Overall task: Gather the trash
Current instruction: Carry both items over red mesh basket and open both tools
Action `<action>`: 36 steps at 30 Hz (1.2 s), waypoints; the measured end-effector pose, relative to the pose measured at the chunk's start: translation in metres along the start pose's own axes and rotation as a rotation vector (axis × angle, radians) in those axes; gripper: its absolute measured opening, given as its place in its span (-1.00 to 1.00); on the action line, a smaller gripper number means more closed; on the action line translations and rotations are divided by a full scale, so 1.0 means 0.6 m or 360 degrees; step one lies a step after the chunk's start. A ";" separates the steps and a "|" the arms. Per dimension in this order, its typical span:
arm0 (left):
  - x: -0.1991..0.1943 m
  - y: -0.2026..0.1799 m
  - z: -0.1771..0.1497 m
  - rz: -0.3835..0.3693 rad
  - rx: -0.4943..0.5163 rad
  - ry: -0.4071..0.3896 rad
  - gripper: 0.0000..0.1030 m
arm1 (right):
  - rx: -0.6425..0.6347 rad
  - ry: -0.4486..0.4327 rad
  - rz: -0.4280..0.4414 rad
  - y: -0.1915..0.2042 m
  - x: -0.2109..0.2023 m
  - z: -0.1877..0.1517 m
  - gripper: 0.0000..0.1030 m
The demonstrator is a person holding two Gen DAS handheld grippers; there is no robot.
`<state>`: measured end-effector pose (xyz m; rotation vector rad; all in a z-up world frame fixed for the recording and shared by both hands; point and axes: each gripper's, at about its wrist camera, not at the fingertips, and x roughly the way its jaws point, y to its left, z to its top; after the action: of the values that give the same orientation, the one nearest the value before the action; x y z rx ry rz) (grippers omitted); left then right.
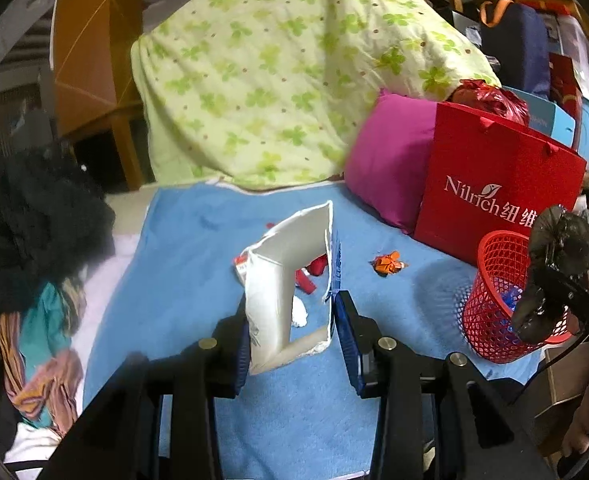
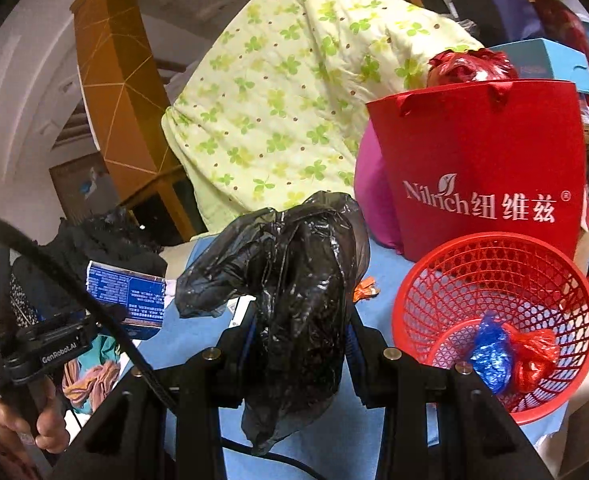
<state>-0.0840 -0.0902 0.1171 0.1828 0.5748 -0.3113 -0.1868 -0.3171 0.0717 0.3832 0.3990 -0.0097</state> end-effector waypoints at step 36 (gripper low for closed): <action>-0.010 -0.186 0.044 -0.0094 0.0356 -0.0094 -0.20 | 0.0255 -0.0121 -0.0208 -0.154 -0.061 0.008 -0.15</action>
<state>-0.1133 -0.2002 0.1326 0.3717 0.4868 -0.4375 -0.2265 -0.4073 0.0563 0.5128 0.3484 -0.1843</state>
